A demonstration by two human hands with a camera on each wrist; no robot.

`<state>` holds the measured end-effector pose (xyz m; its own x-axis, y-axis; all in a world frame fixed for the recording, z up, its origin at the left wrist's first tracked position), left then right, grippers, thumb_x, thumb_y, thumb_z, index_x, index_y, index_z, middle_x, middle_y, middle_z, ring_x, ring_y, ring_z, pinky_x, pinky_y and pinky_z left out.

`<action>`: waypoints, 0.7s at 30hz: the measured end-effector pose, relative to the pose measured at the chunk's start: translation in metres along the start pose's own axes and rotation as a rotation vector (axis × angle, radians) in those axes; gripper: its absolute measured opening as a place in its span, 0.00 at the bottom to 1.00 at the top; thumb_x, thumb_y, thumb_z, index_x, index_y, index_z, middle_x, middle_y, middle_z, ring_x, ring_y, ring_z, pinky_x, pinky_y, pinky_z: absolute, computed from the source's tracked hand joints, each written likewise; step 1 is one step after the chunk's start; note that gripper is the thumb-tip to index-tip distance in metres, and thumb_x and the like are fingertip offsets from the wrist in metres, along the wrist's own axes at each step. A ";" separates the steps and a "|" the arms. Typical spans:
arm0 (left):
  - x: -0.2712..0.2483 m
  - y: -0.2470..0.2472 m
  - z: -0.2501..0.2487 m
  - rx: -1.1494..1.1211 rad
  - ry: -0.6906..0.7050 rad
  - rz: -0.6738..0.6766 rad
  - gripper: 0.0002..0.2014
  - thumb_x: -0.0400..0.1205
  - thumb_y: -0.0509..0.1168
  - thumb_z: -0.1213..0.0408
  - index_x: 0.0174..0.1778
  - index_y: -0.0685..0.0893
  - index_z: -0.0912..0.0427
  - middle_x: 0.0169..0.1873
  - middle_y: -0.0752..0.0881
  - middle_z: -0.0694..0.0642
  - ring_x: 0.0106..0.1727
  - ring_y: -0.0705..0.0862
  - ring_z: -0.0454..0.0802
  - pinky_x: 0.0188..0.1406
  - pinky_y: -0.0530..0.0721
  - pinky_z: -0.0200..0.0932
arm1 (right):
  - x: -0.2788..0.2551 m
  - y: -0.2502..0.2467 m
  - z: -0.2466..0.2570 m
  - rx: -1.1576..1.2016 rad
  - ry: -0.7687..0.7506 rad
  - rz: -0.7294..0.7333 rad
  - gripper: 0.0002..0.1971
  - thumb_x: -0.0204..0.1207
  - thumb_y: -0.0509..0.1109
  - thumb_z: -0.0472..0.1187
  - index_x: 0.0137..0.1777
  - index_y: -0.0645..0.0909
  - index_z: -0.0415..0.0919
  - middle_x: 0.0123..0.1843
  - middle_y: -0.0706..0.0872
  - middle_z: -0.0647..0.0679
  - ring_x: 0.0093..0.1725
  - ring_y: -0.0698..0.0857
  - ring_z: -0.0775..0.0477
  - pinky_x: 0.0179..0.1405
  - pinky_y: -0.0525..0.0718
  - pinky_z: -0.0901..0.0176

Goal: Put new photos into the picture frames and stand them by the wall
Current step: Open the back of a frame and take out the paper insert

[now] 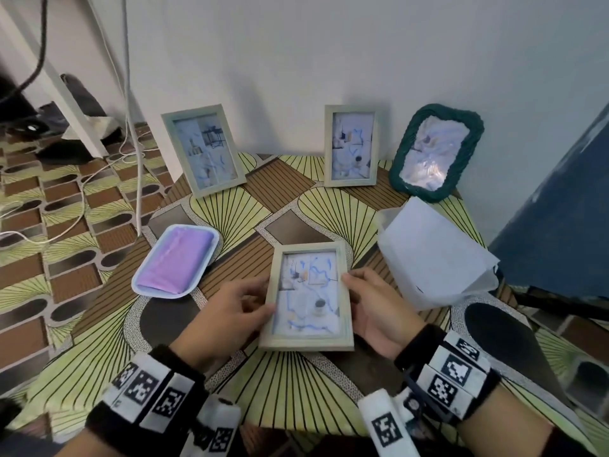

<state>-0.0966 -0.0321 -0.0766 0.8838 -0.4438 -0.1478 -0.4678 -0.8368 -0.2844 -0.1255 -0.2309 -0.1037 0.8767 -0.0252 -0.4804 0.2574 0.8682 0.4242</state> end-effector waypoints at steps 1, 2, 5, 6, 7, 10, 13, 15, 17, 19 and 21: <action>0.000 0.000 0.000 0.067 0.013 0.008 0.29 0.81 0.69 0.75 0.48 0.86 0.25 0.51 0.90 0.40 0.51 0.88 0.36 0.47 0.85 0.30 | 0.001 -0.001 -0.001 0.012 0.005 -0.004 0.02 0.88 0.58 0.37 0.54 0.71 0.39 0.54 0.89 0.36 0.44 0.90 0.41 0.36 0.89 0.41; 0.001 0.000 0.000 0.125 0.024 0.009 0.31 0.79 0.71 0.76 0.46 0.86 0.23 0.52 0.89 0.39 0.51 0.87 0.33 0.48 0.84 0.28 | 0.001 -0.003 -0.002 0.024 0.004 -0.004 0.02 0.88 0.58 0.36 0.53 0.71 0.39 0.54 0.88 0.36 0.43 0.89 0.41 0.36 0.89 0.41; 0.002 0.000 -0.001 0.252 0.026 -0.031 0.30 0.76 0.74 0.74 0.51 0.80 0.25 0.56 0.82 0.44 0.53 0.85 0.30 0.53 0.83 0.27 | 0.000 -0.006 -0.001 0.044 -0.006 -0.007 0.02 0.87 0.59 0.35 0.52 0.71 0.39 0.51 0.88 0.37 0.39 0.90 0.44 0.33 0.88 0.44; 0.003 0.001 -0.001 0.287 0.037 -0.034 0.30 0.76 0.74 0.74 0.56 0.78 0.27 0.56 0.81 0.46 0.52 0.84 0.30 0.53 0.84 0.28 | 0.000 -0.007 0.000 0.047 -0.012 -0.009 0.02 0.87 0.59 0.35 0.52 0.72 0.39 0.50 0.88 0.38 0.38 0.90 0.44 0.31 0.88 0.46; 0.002 0.003 -0.004 0.316 0.040 -0.035 0.29 0.76 0.74 0.73 0.60 0.79 0.31 0.56 0.80 0.46 0.53 0.84 0.32 0.54 0.85 0.31 | -0.001 -0.008 0.001 0.047 -0.022 -0.010 0.02 0.87 0.60 0.36 0.51 0.72 0.39 0.49 0.89 0.38 0.37 0.90 0.45 0.30 0.87 0.47; 0.001 0.008 -0.008 0.344 0.082 -0.035 0.16 0.79 0.73 0.65 0.54 0.84 0.37 0.58 0.81 0.44 0.54 0.84 0.38 0.58 0.86 0.40 | -0.004 -0.007 0.008 0.011 -0.072 0.007 0.02 0.87 0.60 0.38 0.52 0.73 0.41 0.46 0.91 0.42 0.38 0.89 0.46 0.31 0.87 0.48; -0.002 0.014 -0.017 0.288 0.085 -0.026 0.06 0.83 0.65 0.48 0.47 0.81 0.46 0.51 0.84 0.39 0.50 0.85 0.40 0.52 0.85 0.43 | -0.009 -0.005 0.016 -0.075 -0.161 0.029 0.05 0.87 0.59 0.42 0.55 0.74 0.43 0.50 0.91 0.43 0.39 0.89 0.48 0.33 0.87 0.50; -0.002 0.021 -0.020 0.100 0.059 0.038 0.18 0.85 0.58 0.44 0.48 0.87 0.51 0.51 0.89 0.40 0.54 0.87 0.39 0.51 0.86 0.37 | -0.013 -0.002 0.022 -0.146 -0.228 0.035 0.07 0.87 0.59 0.44 0.59 0.77 0.46 0.54 0.90 0.42 0.42 0.89 0.48 0.35 0.86 0.52; -0.001 0.024 -0.022 -0.065 -0.014 0.036 0.20 0.84 0.55 0.39 0.47 0.91 0.40 0.50 0.91 0.38 0.55 0.88 0.40 0.50 0.85 0.34 | -0.017 0.002 0.027 -0.229 -0.278 0.048 0.10 0.87 0.60 0.46 0.62 0.80 0.53 0.58 0.89 0.44 0.49 0.90 0.47 0.38 0.87 0.55; 0.001 0.022 -0.024 -0.129 -0.082 0.023 0.18 0.79 0.54 0.28 0.40 0.89 0.26 0.47 0.91 0.35 0.54 0.88 0.38 0.55 0.83 0.40 | -0.020 0.007 0.032 -0.313 -0.324 0.073 0.12 0.86 0.61 0.47 0.64 0.81 0.60 0.60 0.89 0.49 0.55 0.90 0.49 0.42 0.88 0.59; 0.002 0.021 -0.025 -0.158 -0.124 0.072 0.17 0.72 0.54 0.21 0.45 0.85 0.18 0.51 0.91 0.37 0.55 0.88 0.36 0.61 0.80 0.45 | -0.022 0.013 0.034 -0.385 -0.366 0.113 0.14 0.86 0.61 0.47 0.65 0.82 0.65 0.62 0.88 0.54 0.59 0.88 0.53 0.48 0.88 0.60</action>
<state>-0.1043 -0.0589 -0.0594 0.8370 -0.4698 -0.2804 -0.5158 -0.8485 -0.1180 -0.1275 -0.2357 -0.0614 0.9922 -0.0320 -0.1205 0.0457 0.9925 0.1130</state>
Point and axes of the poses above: each hand's wrist, its own x-axis towards the middle knuckle, its own y-axis out of the palm, z = x × y, the point moved 5 cm from there along x, towards the middle knuckle
